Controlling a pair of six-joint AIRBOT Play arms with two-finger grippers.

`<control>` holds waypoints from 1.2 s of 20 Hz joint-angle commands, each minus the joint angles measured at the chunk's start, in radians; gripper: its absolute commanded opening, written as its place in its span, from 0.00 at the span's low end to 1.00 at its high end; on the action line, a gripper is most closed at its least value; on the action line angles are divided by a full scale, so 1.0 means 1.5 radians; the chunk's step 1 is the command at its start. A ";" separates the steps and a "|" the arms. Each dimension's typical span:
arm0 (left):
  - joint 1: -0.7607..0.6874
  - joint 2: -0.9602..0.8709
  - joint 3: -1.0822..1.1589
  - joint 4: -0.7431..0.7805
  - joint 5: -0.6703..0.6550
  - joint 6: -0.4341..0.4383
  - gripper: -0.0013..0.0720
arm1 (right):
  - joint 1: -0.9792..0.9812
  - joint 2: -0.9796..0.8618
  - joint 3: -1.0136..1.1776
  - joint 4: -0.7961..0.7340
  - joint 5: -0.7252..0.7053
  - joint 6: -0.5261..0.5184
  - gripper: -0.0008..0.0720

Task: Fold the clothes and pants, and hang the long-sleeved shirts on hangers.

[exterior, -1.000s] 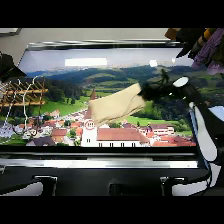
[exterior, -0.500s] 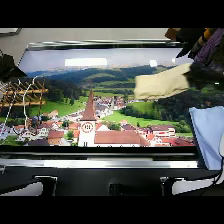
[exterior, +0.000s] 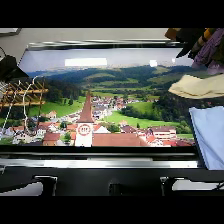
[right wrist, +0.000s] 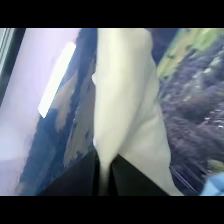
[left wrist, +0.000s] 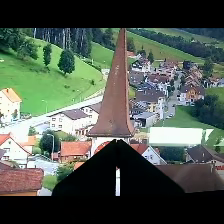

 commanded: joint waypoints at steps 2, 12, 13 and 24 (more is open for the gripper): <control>0.001 -0.002 0.000 0.000 0.003 0.000 0.04 | -0.017 0.064 0.002 -0.108 0.054 0.106 0.05; 0.001 -0.002 0.000 -0.001 0.014 0.000 0.04 | -0.017 0.167 0.002 -0.227 0.182 0.174 0.05; 0.001 -0.001 0.000 -0.001 0.018 0.000 0.04 | -0.017 0.175 0.002 -0.250 0.198 0.174 0.05; 0.001 -0.002 0.000 -0.001 0.037 0.005 0.04 | -0.017 0.193 -0.123 -0.517 0.403 0.128 0.05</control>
